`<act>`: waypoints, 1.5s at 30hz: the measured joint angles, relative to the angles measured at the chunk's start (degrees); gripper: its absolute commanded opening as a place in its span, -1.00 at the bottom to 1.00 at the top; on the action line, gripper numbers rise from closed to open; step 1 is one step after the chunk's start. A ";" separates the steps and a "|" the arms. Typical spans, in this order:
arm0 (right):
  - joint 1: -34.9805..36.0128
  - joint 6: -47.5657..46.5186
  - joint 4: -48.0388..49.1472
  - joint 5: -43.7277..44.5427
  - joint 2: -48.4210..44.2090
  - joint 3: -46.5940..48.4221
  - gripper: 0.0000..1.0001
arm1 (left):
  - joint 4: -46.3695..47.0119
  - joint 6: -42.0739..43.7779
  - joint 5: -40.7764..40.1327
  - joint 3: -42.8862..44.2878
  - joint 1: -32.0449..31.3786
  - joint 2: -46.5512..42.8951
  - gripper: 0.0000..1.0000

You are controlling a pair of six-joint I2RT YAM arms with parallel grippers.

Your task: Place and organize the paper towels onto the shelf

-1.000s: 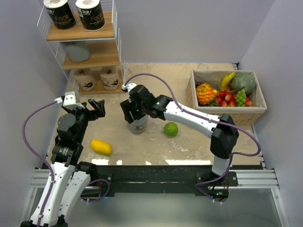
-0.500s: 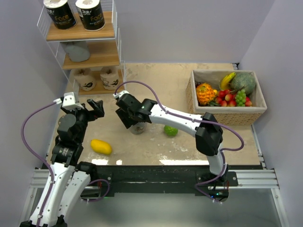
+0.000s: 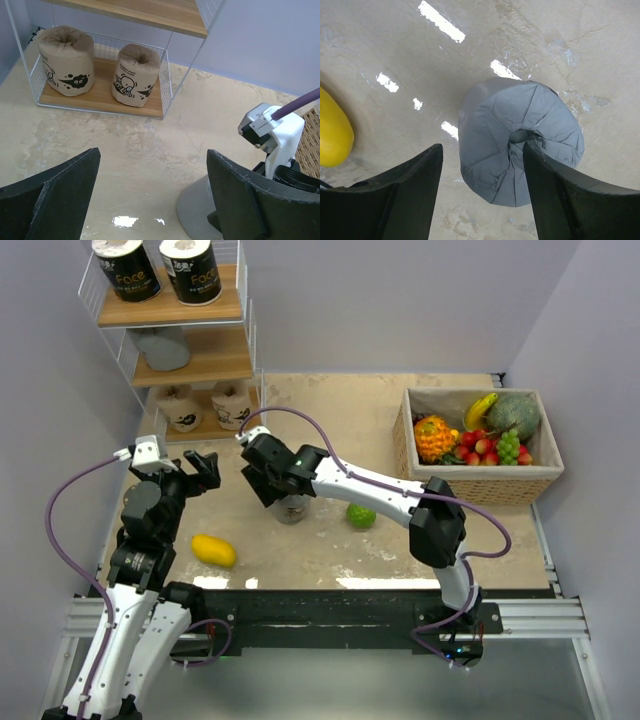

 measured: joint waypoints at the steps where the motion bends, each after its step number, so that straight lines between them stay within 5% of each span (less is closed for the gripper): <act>1: 0.00 -0.07 -0.02 0.02 0.35 0.15 0.29 | 0.00 0.00 0.09 -0.02 0.00 0.02 0.82; 18: -1.14 0.02 0.37 -2.93 1.22 -1.68 0.11 | 0.63 0.00 4.24 -0.57 0.00 0.28 0.73; 26: -3.23 0.17 2.45 -7.45 1.22 -3.61 -0.13 | 0.98 -0.50 7.37 -1.33 0.00 3.04 0.79; 39: -20.92 3.87 17.75 -31.45 -8.22 -13.33 -0.39 | 1.33 -2.25 16.20 -1.44 0.17 13.66 0.76; 45: -30.69 12.17 33.00 -45.81 -12.76 -16.48 -0.37 | 7.26 -7.23 31.36 -1.38 6.80 16.50 0.78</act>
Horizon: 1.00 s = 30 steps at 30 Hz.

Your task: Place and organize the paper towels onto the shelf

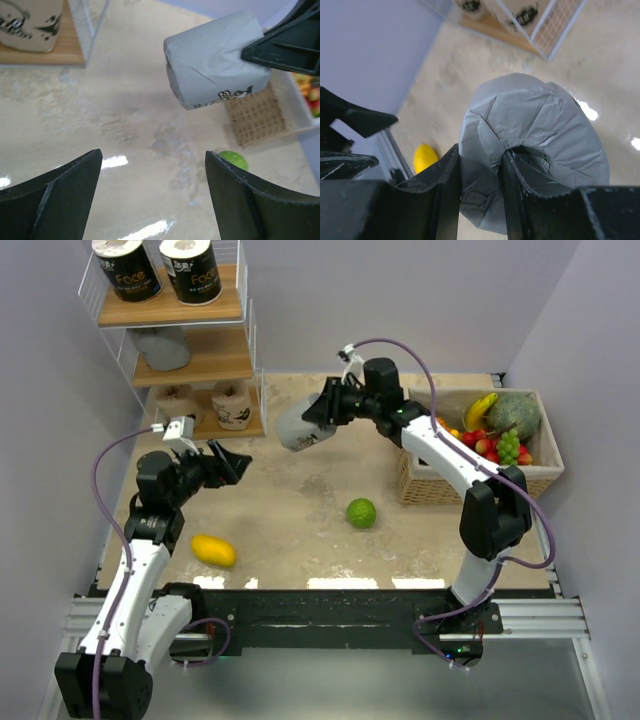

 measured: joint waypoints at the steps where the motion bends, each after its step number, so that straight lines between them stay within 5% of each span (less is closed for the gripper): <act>1: -0.92 1.40 2.03 -1.62 -0.57 -0.72 -0.37 | 1.84 -0.92 2.23 0.09 0.94 0.15 0.78; 8: -3.76 16.87 23.23 -14.40 -1.70 -6.03 -0.36 | 18.08 -9.31 17.35 1.03 2.54 2.78 0.79; 16: -3.39 33.24 43.23 -21.53 -1.68 -8.31 -0.36 | 27.96 -13.77 20.90 1.14 2.54 3.32 0.78; 30: -2.49 41.92 52.94 -24.17 -1.55 -10.14 -0.35 | 38.07 -16.74 19.65 1.14 2.54 5.20 0.71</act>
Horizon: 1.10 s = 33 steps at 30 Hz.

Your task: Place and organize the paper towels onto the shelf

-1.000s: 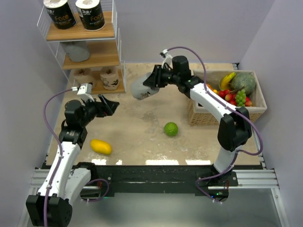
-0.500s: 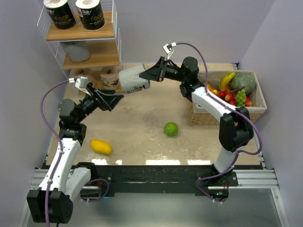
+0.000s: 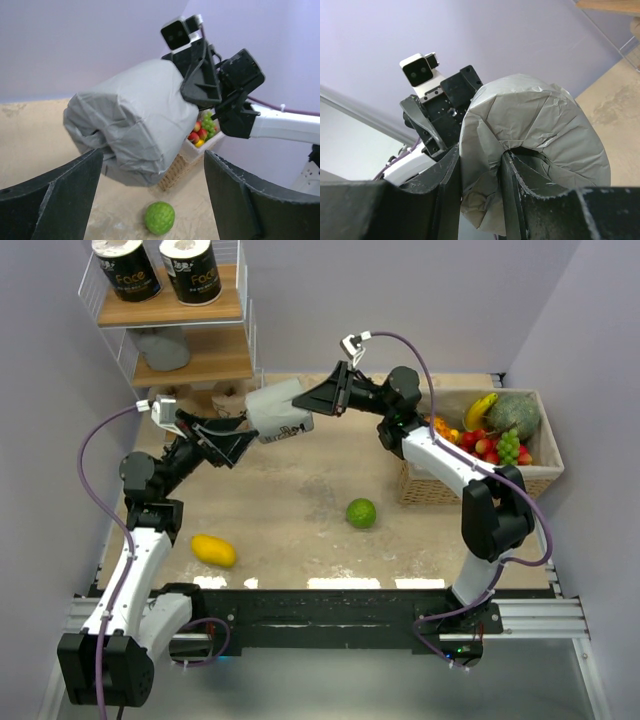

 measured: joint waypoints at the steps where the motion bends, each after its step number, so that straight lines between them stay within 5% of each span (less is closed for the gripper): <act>1: 0.24 0.24 0.20 -0.04 0.00 -0.02 -0.35 | 1.40 -0.57 0.33 0.00 0.00 0.15 0.68; 16: 0.61 2.08 2.34 -0.15 1.05 -0.61 -0.35 | 8.55 -3.39 -0.94 -1.84 -3.02 3.15 0.63; 33: 1.42 1.29 1.64 0.09 1.05 -0.96 -0.35 | -7.63 1.25 -9.07 -1.44 -4.15 -2.14 0.58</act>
